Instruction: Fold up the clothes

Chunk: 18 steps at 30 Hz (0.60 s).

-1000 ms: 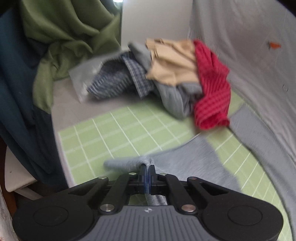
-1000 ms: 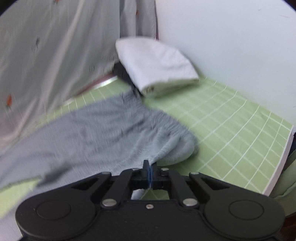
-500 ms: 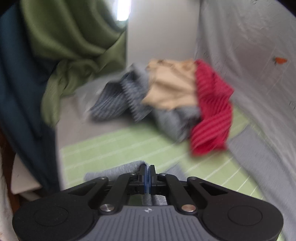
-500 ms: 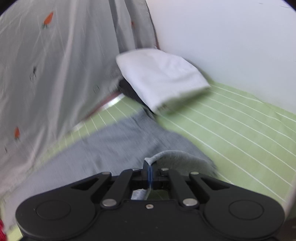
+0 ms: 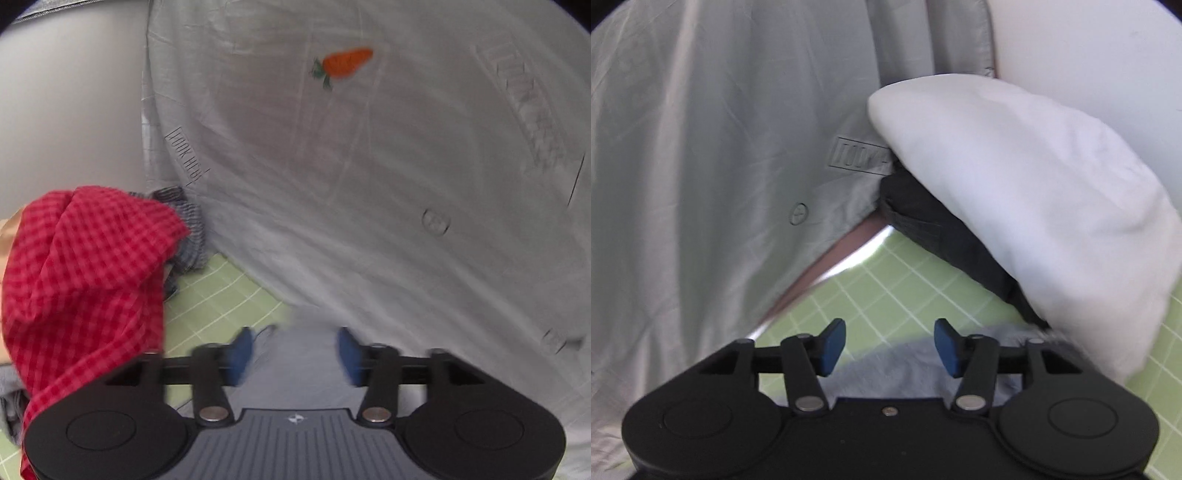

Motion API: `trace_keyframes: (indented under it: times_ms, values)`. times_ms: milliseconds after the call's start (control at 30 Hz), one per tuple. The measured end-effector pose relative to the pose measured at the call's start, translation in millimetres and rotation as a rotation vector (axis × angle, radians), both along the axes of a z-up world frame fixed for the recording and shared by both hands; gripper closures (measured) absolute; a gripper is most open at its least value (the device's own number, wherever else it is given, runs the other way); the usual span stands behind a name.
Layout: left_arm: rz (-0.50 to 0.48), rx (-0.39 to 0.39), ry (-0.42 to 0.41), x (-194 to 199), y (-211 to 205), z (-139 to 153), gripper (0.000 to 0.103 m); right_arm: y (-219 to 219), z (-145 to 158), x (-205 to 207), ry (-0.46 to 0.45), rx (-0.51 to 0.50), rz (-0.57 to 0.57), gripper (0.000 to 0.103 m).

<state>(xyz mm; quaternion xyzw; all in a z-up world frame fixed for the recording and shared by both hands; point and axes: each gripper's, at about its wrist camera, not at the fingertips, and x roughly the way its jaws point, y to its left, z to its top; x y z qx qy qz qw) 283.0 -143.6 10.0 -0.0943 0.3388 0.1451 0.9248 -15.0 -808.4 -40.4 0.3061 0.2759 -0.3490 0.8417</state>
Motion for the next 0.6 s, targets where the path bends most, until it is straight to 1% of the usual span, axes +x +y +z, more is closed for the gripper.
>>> trace_keyframes:
  times_ms: [33,100,200,233,300,367,467,533,567,600]
  values:
    - [0.003,0.021,0.041,-5.9,1.5,-11.3,0.03,9.4,-5.2,-4.7,0.042,-0.023,-0.014,0.036]
    - [0.027,0.036,0.126,-23.1,8.8,-34.4,0.03,30.3,-15.3,-21.0,0.119,-0.057,-0.049,0.035]
    - [0.061,0.015,0.219,-45.6,22.0,-64.4,0.03,61.3,-29.0,-51.7,0.214,-0.079,-0.108,0.033]
    - [0.074,0.004,0.236,-51.2,26.4,-71.2,0.03,65.6,-32.7,-56.9,0.208,-0.053,-0.118,0.031]
    - [0.093,-0.036,0.243,-57.1,31.4,-80.5,0.028,73.2,-39.8,-66.4,0.191,0.006,-0.138,0.028]
    - [0.098,-0.082,0.228,-57.8,32.2,-85.5,0.025,80.7,-46.9,-75.9,0.173,0.065,-0.158,0.026]
    - [0.095,-0.089,0.225,-50.1,26.5,-89.5,0.025,81.7,-54.7,-69.2,0.183,0.096,-0.163,0.023]
    - [0.074,-0.082,0.217,-45.9,19.5,-89.8,0.026,83.1,-58.2,-59.0,0.192,0.096,-0.158,0.019]
    - [0.063,-0.079,0.215,-44.4,15.5,-89.9,0.031,84.3,-59.3,-55.6,0.2,0.092,-0.156,0.019]
    - [0.06,-0.059,0.215,-44.9,11.2,-89.5,0.043,85.5,-60.2,-52.4,0.208,0.089,-0.154,0.019]
